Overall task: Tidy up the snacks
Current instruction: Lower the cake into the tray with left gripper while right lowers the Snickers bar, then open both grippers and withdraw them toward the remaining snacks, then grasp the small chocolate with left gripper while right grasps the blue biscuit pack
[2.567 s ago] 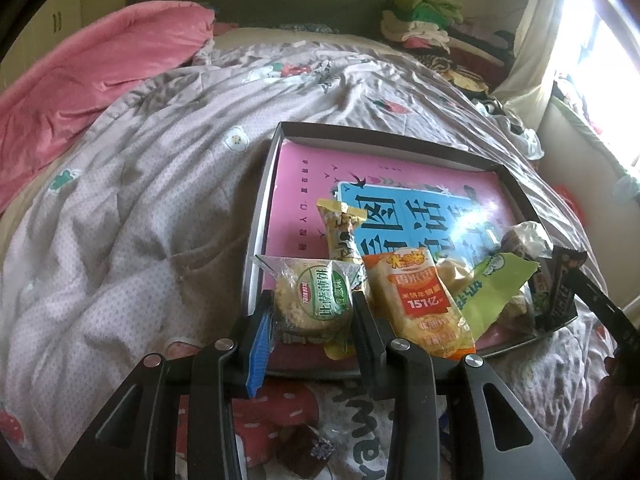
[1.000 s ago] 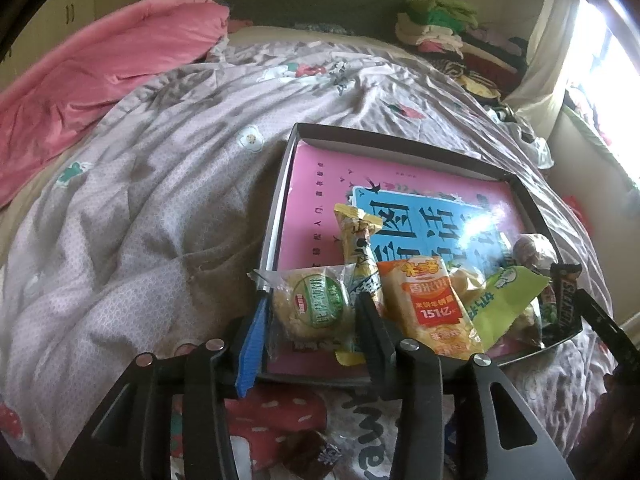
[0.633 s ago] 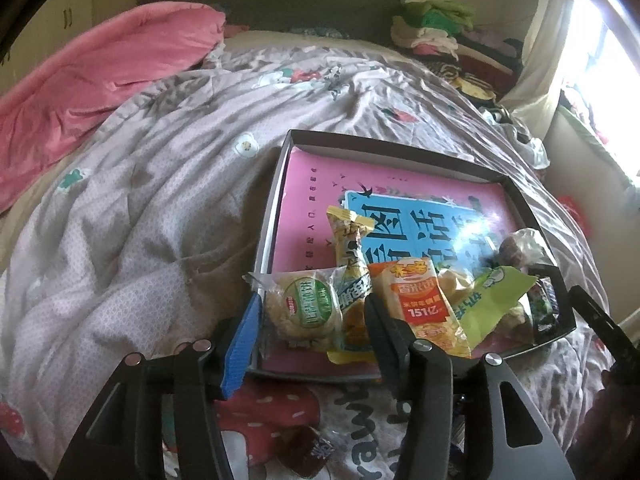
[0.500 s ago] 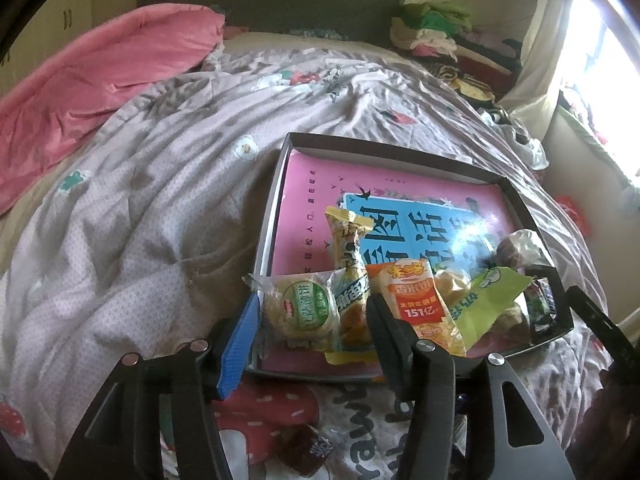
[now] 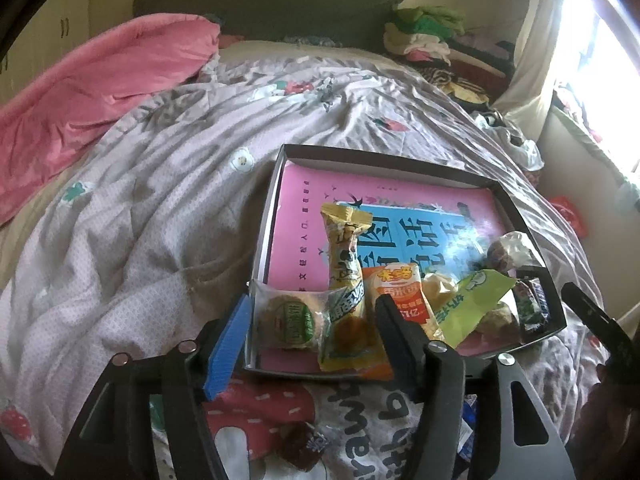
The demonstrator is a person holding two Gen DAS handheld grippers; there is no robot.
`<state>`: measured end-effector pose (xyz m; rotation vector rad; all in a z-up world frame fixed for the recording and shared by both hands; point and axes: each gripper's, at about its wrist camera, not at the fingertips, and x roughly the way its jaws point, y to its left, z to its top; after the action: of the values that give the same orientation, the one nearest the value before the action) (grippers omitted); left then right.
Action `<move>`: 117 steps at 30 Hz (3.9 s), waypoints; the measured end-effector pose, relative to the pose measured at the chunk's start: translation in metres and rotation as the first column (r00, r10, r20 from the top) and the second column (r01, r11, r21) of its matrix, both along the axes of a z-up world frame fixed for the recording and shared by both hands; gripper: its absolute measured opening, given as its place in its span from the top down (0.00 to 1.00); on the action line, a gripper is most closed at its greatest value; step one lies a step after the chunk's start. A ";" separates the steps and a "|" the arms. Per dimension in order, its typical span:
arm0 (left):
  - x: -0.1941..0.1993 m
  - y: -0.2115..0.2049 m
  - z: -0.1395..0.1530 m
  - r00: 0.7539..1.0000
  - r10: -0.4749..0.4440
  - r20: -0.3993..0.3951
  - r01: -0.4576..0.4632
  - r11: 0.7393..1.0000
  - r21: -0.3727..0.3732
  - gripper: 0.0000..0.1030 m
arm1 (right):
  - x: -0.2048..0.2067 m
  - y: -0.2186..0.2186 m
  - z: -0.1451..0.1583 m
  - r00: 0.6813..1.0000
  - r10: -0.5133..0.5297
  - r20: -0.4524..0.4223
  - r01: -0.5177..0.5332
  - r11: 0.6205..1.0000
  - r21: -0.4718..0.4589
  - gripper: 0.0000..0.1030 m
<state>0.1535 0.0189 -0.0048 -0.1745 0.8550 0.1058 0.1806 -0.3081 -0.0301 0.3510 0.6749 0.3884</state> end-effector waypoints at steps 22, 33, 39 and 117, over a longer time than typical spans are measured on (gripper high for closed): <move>-0.014 -0.008 0.016 0.999 -0.032 0.018 0.032 0.999 0.004 0.27 | -0.023 0.005 0.028 0.989 0.028 0.142 -0.027 1.000 -0.009 0.32; -0.026 -0.012 0.022 0.999 -0.048 0.023 0.048 0.999 0.006 0.27 | -0.038 0.016 0.033 0.985 0.078 0.155 -0.077 0.997 -0.014 0.28; -0.030 -0.012 0.022 0.998 -0.054 0.024 0.054 0.999 0.007 0.27 | -0.046 0.028 0.034 0.980 0.124 0.155 -0.120 0.992 -0.032 0.27; -0.052 -0.008 -0.057 0.962 -0.220 -0.165 0.224 0.975 0.008 0.67 | -0.072 0.145 -0.032 0.862 0.504 -0.058 -0.490 0.798 -0.351 0.49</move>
<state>0.1014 0.0113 -0.0614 -0.0438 1.0301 -0.0799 0.1087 -0.1634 -0.0620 -0.1932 0.7822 0.7615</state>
